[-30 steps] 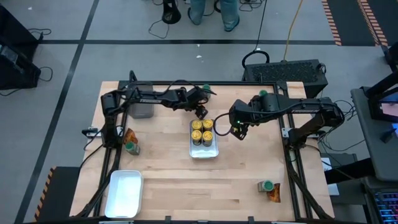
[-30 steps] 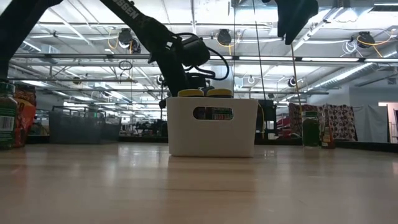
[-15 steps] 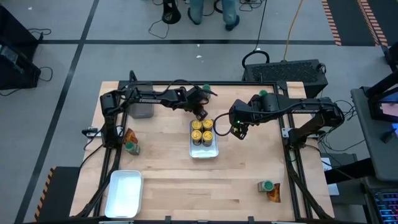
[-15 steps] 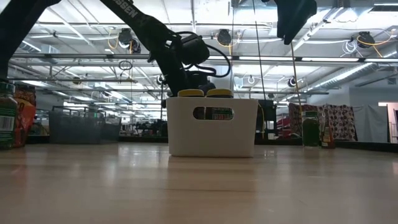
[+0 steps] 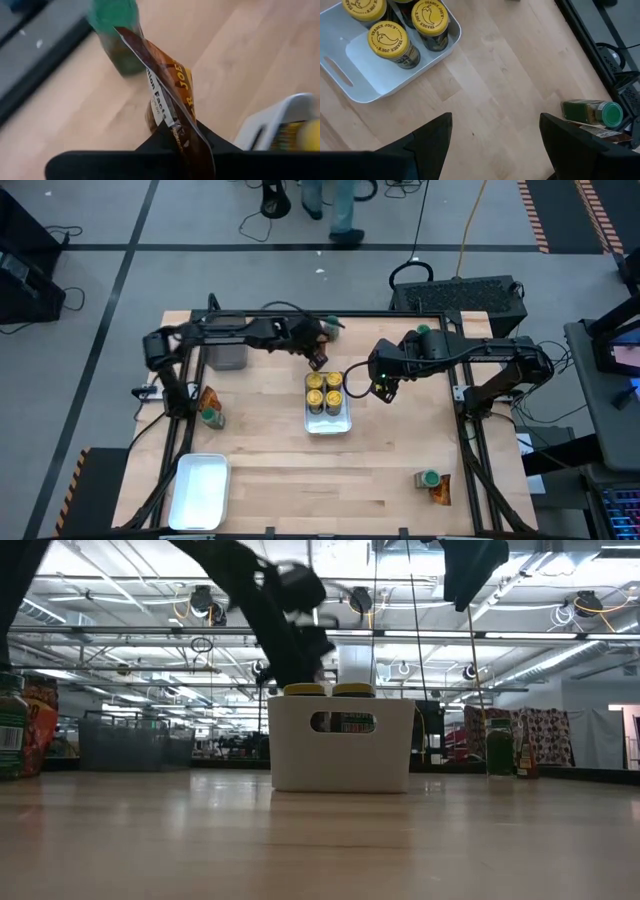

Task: Sort spices by type
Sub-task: Put the top center brown spice pouch into the black transparent bin

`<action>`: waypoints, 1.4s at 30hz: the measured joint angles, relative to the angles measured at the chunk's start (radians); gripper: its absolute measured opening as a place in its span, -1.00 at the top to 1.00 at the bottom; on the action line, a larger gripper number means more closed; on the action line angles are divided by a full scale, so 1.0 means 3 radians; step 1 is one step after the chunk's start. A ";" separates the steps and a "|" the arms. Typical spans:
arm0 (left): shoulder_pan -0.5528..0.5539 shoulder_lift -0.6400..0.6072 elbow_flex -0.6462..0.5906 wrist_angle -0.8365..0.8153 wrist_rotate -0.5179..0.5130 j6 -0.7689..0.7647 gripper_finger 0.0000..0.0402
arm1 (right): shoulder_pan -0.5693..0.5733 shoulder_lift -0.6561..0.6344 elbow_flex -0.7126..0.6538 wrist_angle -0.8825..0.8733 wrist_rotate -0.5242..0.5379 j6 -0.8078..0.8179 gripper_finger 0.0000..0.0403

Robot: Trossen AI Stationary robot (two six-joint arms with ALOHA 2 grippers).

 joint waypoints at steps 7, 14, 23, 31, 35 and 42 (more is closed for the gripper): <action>0.0045 -0.0723 0.0001 -0.0494 -0.0059 0.0087 0.98 | 0.0000 0.0000 0.0000 0.0024 0.0149 -0.0046 -0.40; 0.0246 -0.1372 0.0001 -0.1090 -0.0213 0.0083 0.99 | 0.0000 0.0000 0.0000 0.0157 0.0151 -0.0124 -0.40; 0.0872 -0.2006 -0.0312 -0.1560 -0.0245 0.0116 0.99 | -0.0004 0.0001 0.0000 0.0377 0.0146 -0.0272 -0.40; 0.1512 -0.2366 -0.0919 -0.1565 -0.0202 0.0167 0.99 | -0.0006 0.0001 0.0000 0.0408 0.0144 -0.0300 -0.40; 0.1777 -0.2343 -0.1162 -0.1461 -0.0086 0.0146 0.99 | -0.0009 0.0001 0.0000 0.0494 0.0142 -0.0358 -0.40; 0.2122 -0.2321 -0.1596 -0.1056 -0.0051 0.0153 0.99 | 0.0000 0.0001 0.0000 0.0522 0.0137 -0.0361 -0.40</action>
